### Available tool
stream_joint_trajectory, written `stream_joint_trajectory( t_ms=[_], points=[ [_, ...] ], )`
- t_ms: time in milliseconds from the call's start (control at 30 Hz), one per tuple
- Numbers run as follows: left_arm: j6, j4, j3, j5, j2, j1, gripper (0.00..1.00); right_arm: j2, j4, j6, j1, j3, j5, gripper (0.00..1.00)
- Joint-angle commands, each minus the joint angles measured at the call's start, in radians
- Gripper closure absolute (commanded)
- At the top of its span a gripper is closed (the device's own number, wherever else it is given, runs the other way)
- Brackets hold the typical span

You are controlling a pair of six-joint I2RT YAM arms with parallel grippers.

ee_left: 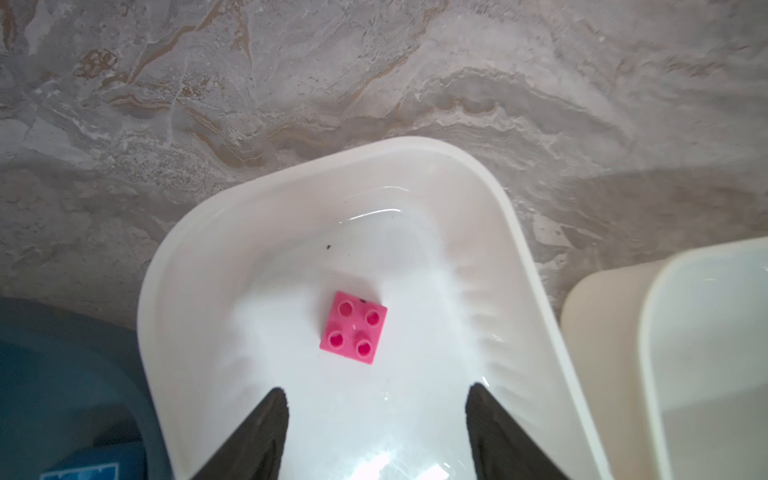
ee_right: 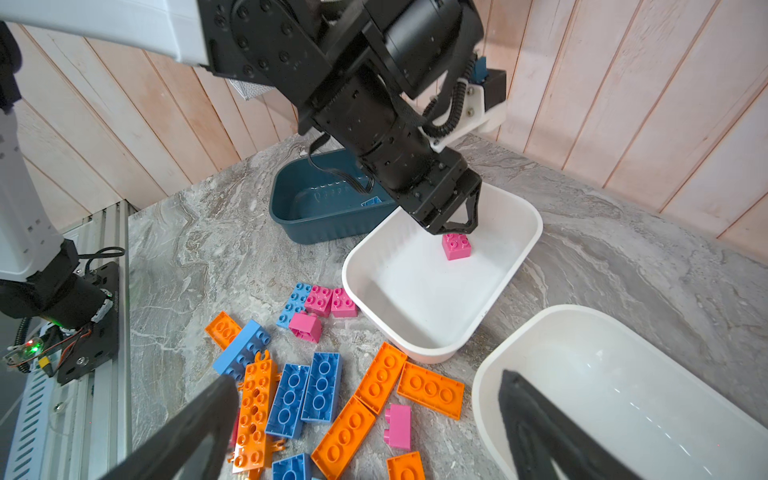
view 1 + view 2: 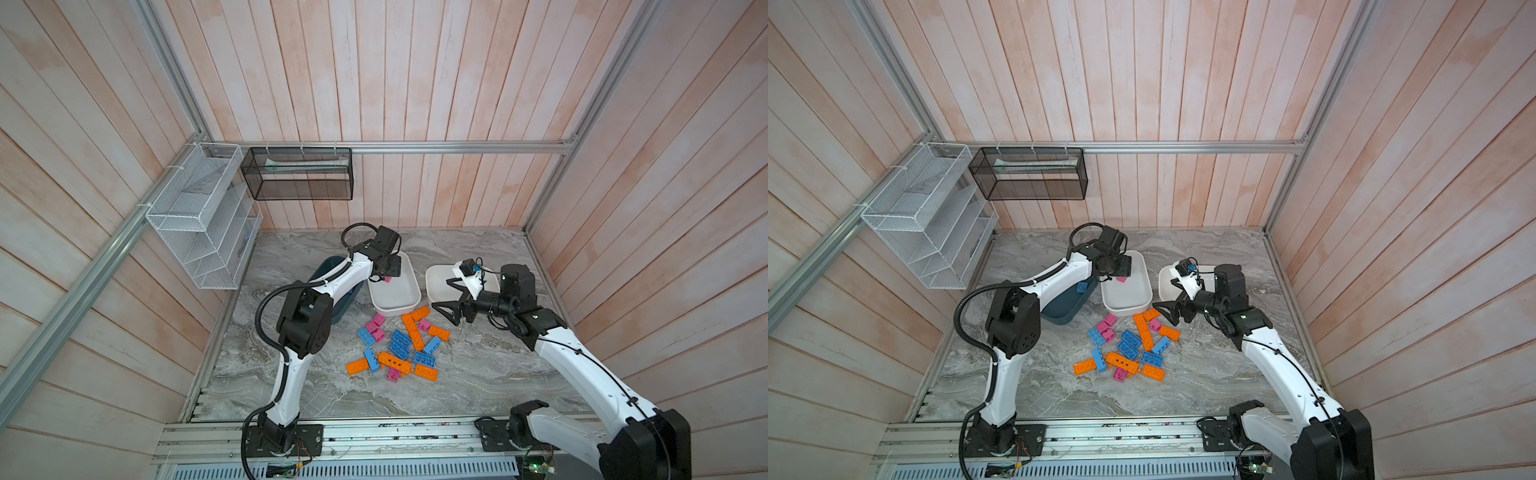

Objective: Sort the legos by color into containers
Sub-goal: 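Carry the pink brick with the left gripper into the nearer white tub and release, then lower the left gripper to the pile and grasp an orange brick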

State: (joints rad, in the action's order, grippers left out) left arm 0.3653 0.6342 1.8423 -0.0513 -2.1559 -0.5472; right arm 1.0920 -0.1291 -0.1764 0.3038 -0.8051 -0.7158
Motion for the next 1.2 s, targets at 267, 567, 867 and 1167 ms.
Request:
stream_joint_trajectory(
  t_ms=[267, 567, 867, 1167],
  points=[
    [-0.483, 0.205, -0.405, 0.323, 0.504, 0.0, 0.25, -0.01, -0.04, -0.017, -0.006, -0.019, -0.029, 0.02],
    [-0.803, 0.237, -0.747, 0.452, 0.769, -0.042, 0.25, 0.014, -0.039, -0.032, -0.007, 0.0, -0.064, 0.02],
    [-0.863, 0.089, -1.046, 0.261, 0.851, -0.129, 0.26, 0.031, -0.027, -0.032, -0.003, 0.01, -0.067, 0.02],
    [-0.864, -0.045, -1.161, 0.147, 0.792, -0.182, 0.32, 0.001, -0.053, -0.036, -0.001, 0.029, -0.052, 0.02]
  ],
)
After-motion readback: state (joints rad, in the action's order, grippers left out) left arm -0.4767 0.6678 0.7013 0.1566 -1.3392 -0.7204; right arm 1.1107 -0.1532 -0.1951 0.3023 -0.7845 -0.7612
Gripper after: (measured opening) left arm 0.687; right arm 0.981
